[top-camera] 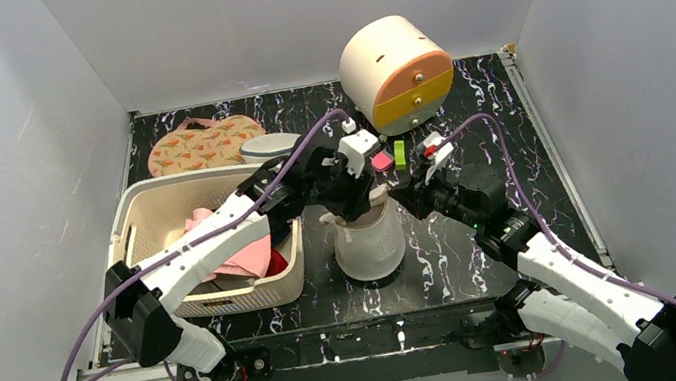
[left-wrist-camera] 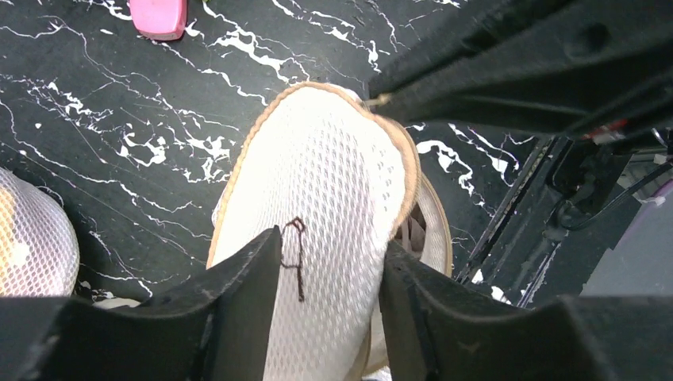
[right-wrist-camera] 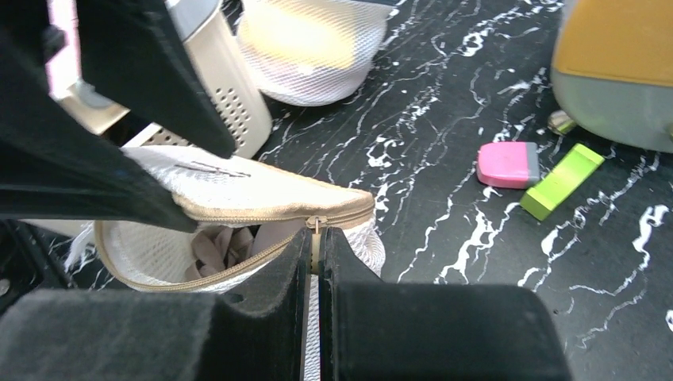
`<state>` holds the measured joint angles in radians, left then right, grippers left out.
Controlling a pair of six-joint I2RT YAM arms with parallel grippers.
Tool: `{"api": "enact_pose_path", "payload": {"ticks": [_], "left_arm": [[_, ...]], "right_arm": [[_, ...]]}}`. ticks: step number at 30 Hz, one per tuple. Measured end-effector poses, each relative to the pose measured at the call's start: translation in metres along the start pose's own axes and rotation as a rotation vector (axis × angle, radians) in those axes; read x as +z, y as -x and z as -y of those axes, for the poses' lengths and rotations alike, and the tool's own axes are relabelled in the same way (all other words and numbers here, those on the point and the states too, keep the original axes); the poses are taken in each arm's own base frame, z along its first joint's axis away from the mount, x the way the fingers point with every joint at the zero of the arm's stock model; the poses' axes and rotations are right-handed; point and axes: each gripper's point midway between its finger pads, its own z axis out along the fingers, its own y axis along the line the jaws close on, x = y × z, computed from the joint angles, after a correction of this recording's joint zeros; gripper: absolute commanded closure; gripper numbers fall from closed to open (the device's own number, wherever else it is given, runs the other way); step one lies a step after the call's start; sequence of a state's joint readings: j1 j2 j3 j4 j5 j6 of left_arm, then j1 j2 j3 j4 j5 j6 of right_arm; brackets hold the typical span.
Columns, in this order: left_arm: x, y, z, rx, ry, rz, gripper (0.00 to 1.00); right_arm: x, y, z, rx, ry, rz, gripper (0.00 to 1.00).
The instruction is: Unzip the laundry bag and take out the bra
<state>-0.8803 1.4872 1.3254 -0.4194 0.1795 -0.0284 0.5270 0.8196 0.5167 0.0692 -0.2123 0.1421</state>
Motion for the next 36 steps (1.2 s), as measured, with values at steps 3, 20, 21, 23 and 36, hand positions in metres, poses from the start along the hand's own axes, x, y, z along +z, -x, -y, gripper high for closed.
{"api": "enact_pose_path", "payload": {"ticks": [3, 20, 21, 23, 36], "left_arm": [[0.007, -0.002, 0.000, -0.010, 0.005, -0.021, 0.51], [0.029, 0.012, 0.005, 0.051, 0.026, -0.029, 1.00], [0.028, 0.013, 0.004, 0.064, 0.032, -0.023, 1.00], [0.025, 0.017, 0.000, 0.089, 0.048, -0.010, 1.00], [0.004, 0.037, -0.001, 0.110, 0.086, 0.133, 0.83]], "right_arm": [[-0.001, 0.000, -0.009, -0.014, 0.056, -0.008, 1.00], [0.001, 0.001, -0.007, 0.001, 0.047, -0.020, 1.00], [0.001, 0.001, -0.004, 0.009, 0.025, -0.018, 1.00], [0.001, 0.004, 0.004, 0.029, -0.028, -0.004, 1.00], [-0.015, 0.030, 0.034, 0.093, -0.018, 0.079, 1.00]]}}
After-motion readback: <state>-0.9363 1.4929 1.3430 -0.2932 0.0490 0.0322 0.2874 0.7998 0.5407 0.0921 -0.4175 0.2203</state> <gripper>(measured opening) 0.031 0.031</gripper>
